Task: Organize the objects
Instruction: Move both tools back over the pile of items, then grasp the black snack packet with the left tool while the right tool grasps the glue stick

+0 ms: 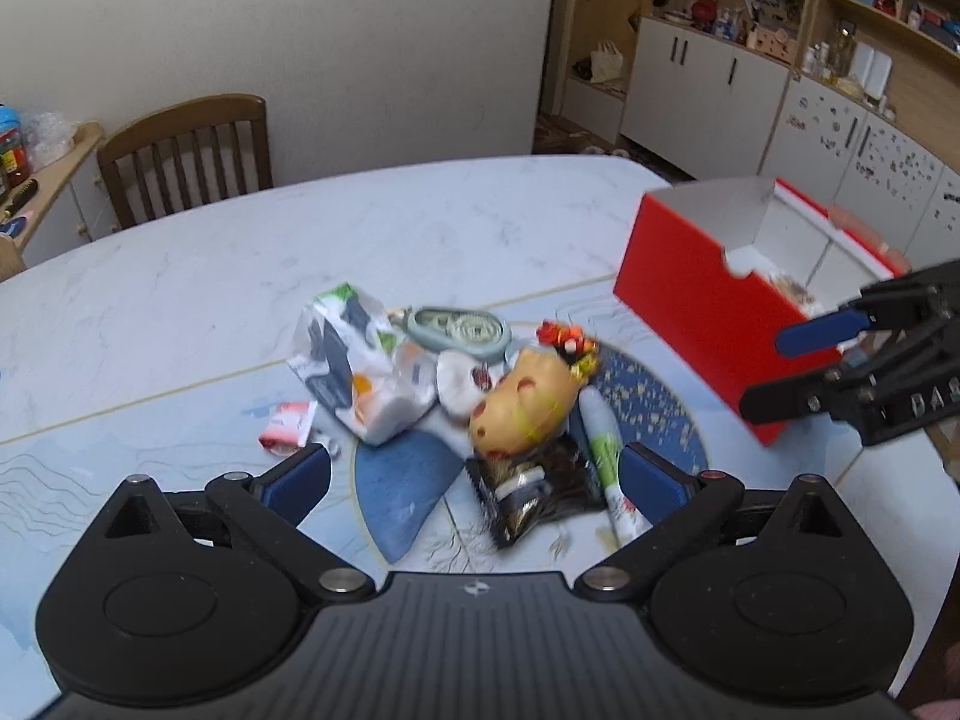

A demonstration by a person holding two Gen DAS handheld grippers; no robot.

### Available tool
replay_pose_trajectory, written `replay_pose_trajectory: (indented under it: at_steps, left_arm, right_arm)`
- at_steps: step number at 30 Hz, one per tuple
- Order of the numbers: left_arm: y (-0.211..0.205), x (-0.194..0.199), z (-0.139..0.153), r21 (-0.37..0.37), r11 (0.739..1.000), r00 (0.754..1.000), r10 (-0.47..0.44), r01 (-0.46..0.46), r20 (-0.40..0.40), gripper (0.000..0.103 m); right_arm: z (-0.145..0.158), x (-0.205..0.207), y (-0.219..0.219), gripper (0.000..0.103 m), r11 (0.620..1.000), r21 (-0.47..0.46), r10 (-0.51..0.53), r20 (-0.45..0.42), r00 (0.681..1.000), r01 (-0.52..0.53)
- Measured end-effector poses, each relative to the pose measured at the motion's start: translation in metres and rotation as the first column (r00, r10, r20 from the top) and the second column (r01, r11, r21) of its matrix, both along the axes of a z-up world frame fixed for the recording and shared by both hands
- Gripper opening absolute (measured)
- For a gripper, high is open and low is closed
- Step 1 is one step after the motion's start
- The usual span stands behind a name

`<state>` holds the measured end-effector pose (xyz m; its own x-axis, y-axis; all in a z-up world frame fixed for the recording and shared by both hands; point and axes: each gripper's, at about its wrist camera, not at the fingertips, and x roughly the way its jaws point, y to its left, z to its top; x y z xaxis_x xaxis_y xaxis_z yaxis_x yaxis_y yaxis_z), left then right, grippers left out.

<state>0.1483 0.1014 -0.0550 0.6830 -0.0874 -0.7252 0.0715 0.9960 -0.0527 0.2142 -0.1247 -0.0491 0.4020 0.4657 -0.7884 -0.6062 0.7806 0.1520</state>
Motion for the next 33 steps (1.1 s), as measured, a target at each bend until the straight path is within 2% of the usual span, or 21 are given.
replay_pose_trajectory:
  at_steps: [18, 26, 33]
  left_arm:
    - [-0.027, 0.023, -0.066, 0.098, 0.992, 0.996, -0.085, 0.085, -0.003, 0.103]
    - [-0.041, 0.036, -0.08, 0.112, 0.991, 0.997, -0.074, 0.074, 0.0, 0.102]
    - [-0.045, 0.041, -0.087, 0.087, 0.995, 0.999, -0.042, 0.041, 0.004, 0.102]
  right_arm:
    - [-0.052, 0.032, 0.041, 0.073, 0.995, -0.073, -0.077, -0.111, 0.991, 0.069]
    - [-0.07, 0.043, 0.055, 0.073, 0.99, -0.116, -0.1, -0.137, 0.985, 0.085]
    - [-0.08, 0.048, 0.063, 0.071, 0.985, -0.153, -0.102, -0.128, 0.987, 0.082]
